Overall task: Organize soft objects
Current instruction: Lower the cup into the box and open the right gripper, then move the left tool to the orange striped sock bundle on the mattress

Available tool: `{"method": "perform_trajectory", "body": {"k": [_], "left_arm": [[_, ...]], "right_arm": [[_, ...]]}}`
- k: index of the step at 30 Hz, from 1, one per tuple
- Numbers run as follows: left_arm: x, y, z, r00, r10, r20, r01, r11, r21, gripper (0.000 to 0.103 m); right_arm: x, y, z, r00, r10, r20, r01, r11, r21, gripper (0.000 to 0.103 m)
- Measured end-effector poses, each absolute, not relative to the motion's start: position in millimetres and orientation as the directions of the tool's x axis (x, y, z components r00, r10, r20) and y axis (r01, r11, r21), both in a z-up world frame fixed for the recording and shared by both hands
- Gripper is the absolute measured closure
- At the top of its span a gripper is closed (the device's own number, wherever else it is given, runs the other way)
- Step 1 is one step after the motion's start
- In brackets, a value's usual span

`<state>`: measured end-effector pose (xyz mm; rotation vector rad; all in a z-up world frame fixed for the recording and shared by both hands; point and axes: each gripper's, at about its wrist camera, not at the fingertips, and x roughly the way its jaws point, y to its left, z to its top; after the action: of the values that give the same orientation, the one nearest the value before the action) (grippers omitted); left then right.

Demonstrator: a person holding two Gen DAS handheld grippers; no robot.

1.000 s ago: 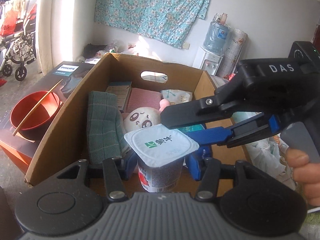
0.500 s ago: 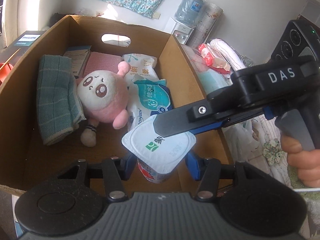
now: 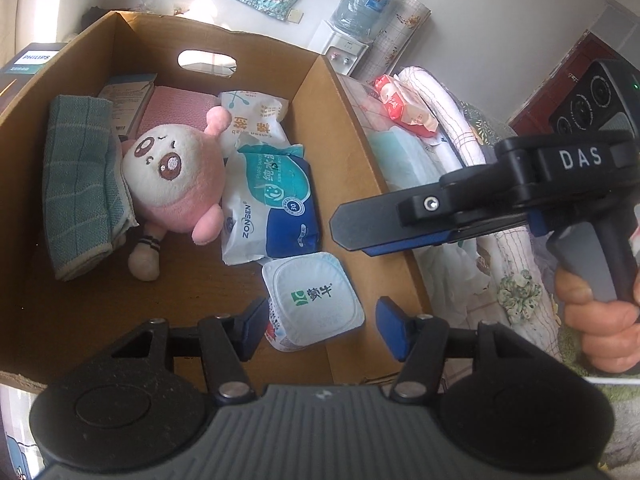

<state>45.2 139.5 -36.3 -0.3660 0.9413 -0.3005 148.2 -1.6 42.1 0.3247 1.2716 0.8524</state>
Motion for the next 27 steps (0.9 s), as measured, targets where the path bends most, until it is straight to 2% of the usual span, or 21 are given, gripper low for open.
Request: {"method": "perform_trajectory", "body": {"k": [10, 18, 27], "left_arm": [[45.3, 133.1, -29.8, 0.594, -0.347, -0.725, 0.09, 0.925, -0.369, 0.04], [45.4, 105.9, -9.2, 0.648, -0.296, -0.701, 0.129, 0.951, -0.283, 0.025], [52.6, 62.4, 0.9, 0.646, -0.308, -0.698, 0.206, 0.951, -0.229, 0.02]], "right_arm": [[131.2, -42.6, 42.7, 0.195, 0.803, -0.563, -0.307, 0.595, 0.743, 0.038], [110.3, -88.6, 35.4, 0.335, 0.836, -0.435, -0.237, 0.521, 0.82, 0.033], [85.4, -155.0, 24.0, 0.467, 0.797, -0.383, -0.161, 0.502, 0.85, 0.032]]}}
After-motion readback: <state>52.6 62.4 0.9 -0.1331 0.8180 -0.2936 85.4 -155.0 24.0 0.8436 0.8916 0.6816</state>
